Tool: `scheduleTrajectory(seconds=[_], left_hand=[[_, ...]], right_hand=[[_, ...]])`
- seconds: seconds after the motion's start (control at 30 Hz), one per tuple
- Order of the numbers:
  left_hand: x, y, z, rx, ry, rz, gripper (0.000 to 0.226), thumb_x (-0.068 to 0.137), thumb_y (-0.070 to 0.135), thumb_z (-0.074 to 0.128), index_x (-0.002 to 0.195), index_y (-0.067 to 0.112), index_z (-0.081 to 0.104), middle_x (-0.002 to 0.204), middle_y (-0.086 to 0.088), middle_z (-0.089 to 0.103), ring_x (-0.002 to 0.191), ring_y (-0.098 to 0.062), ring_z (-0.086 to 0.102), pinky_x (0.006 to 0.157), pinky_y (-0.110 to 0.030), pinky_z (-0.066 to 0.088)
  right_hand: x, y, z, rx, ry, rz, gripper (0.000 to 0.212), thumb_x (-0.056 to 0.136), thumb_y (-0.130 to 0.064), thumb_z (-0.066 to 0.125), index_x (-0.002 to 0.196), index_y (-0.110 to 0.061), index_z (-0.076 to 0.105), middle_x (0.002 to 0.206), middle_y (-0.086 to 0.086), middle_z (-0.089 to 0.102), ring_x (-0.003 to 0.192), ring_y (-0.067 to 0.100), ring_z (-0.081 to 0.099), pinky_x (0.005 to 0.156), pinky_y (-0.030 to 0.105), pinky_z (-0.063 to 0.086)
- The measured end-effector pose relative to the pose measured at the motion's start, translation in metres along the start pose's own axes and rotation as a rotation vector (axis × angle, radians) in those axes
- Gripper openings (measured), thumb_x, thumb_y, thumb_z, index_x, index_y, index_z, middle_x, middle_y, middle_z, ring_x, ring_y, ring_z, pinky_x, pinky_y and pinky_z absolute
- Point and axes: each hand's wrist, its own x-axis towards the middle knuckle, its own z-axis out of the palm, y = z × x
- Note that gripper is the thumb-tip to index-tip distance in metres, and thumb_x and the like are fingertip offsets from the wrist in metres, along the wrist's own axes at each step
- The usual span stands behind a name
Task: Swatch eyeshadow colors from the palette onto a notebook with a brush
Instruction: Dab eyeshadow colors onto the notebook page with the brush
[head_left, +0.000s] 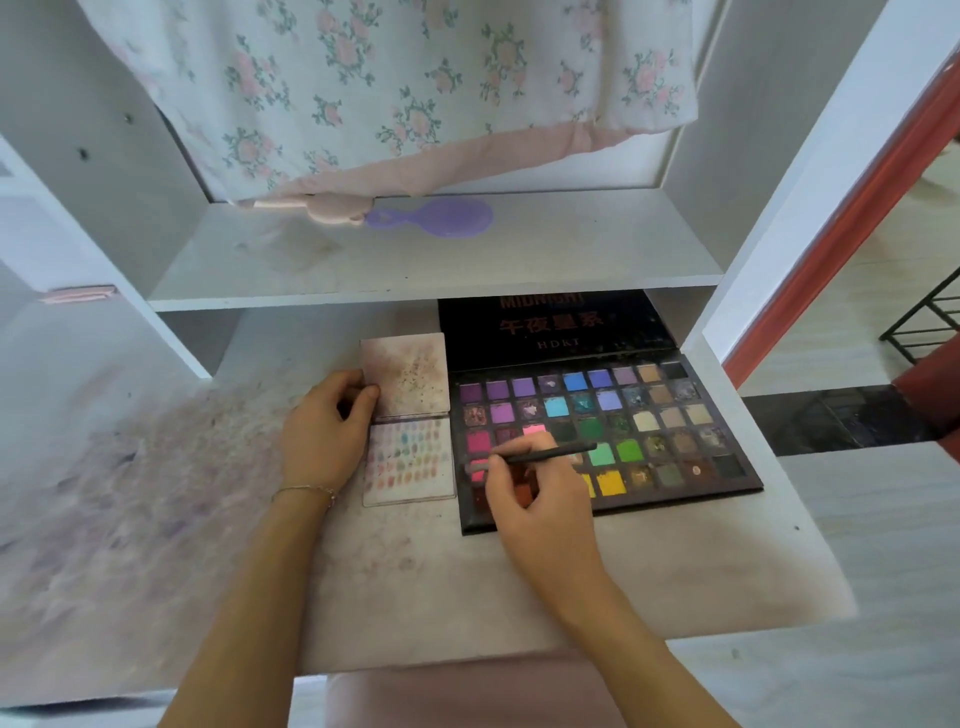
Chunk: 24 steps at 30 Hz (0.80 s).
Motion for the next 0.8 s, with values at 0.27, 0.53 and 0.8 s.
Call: scheduleTrajectory(seconds=[0.27, 0.53, 0.8], left_hand=[[0.002, -0.002, 0.0, -0.019, -0.002, 0.011, 0.019, 0.09, 0.02, 0.054, 0.104, 0.011, 0.063, 0.095, -0.005, 0.066, 0.082, -0.015, 0.054, 0.071, -0.026, 0.038], [0.002, -0.003, 0.001, -0.023, -0.009, 0.011, 0.019, 0.09, 0.021, 0.053, 0.105, 0.014, 0.063, 0.094, -0.002, 0.066, 0.083, -0.015, 0.056, 0.072, -0.027, 0.04], [0.002, -0.002, 0.0, -0.031, -0.014, 0.008, 0.02, 0.09, 0.021, 0.053, 0.106, 0.014, 0.063, 0.095, -0.003, 0.067, 0.085, -0.017, 0.058, 0.073, -0.027, 0.042]], right_hand=[[0.007, 0.001, 0.013, -0.117, -0.027, -0.049, 0.014, 0.086, -0.019, 0.057, 0.077, -0.027, 0.051, 0.068, -0.001, 0.058, 0.069, 0.019, 0.055, 0.061, 0.039, 0.048], [0.008, 0.003, 0.015, -0.181, -0.074, -0.033, 0.012, 0.086, -0.018, 0.057, 0.078, -0.025, 0.051, 0.073, -0.001, 0.058, 0.071, 0.016, 0.054, 0.061, 0.031, 0.046], [0.009, 0.004, 0.016, -0.198, -0.08, -0.007, 0.018, 0.086, -0.02, 0.055, 0.075, -0.032, 0.046, 0.072, -0.005, 0.056, 0.07, 0.012, 0.053, 0.059, 0.024, 0.042]])
